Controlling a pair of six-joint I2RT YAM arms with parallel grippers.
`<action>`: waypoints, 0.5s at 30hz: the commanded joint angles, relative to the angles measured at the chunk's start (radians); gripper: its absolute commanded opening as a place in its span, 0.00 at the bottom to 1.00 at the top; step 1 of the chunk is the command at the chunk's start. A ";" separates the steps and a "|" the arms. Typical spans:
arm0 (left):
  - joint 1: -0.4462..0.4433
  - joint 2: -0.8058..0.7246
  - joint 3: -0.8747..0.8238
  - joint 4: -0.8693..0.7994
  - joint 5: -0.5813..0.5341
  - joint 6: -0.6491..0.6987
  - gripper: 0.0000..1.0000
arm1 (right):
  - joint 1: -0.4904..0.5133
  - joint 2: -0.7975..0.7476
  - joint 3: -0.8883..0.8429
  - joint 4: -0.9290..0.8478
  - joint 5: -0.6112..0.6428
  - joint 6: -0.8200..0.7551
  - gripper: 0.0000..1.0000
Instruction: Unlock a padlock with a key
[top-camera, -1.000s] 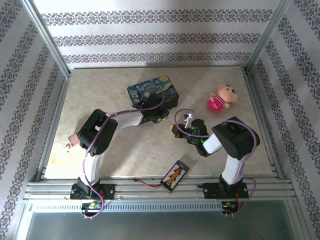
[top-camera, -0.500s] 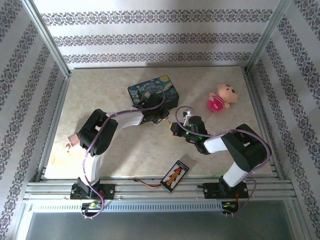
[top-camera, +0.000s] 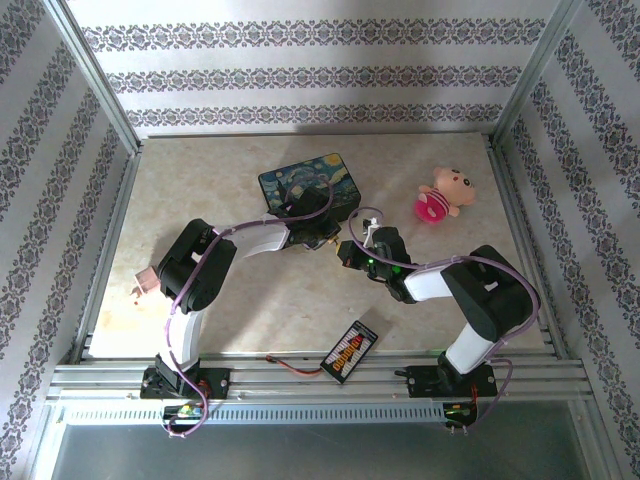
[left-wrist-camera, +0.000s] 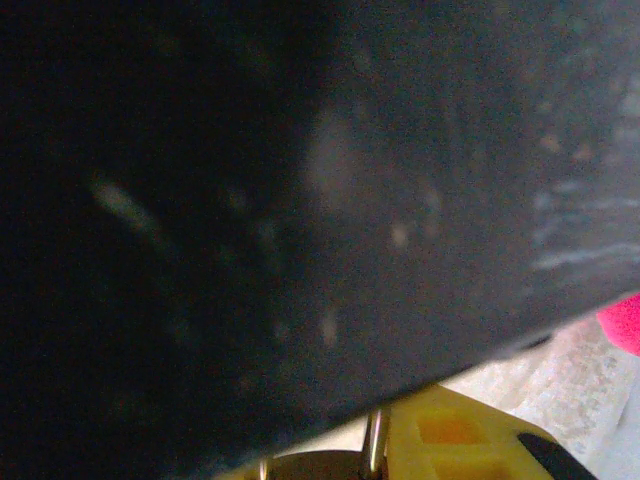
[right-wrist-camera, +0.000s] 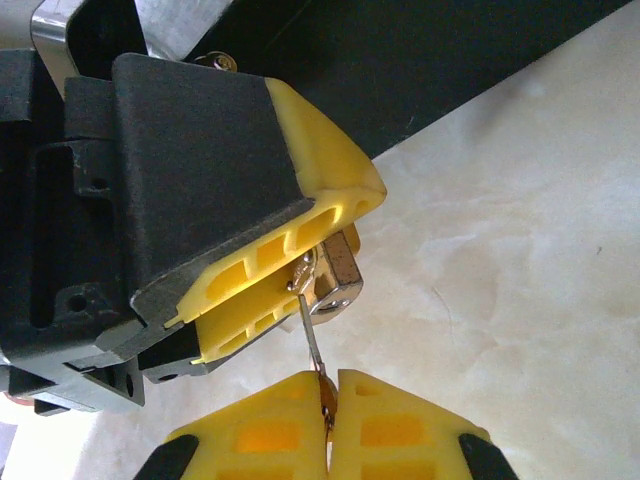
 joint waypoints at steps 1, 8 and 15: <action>-0.026 -0.008 -0.003 -0.066 0.057 -0.058 0.11 | 0.010 0.018 0.011 0.009 0.007 0.015 0.00; -0.026 -0.004 -0.002 -0.058 0.060 -0.059 0.11 | 0.007 0.017 0.001 0.019 0.017 0.023 0.00; -0.026 -0.006 -0.005 -0.056 0.059 -0.062 0.11 | 0.004 0.011 -0.014 0.025 0.010 0.026 0.00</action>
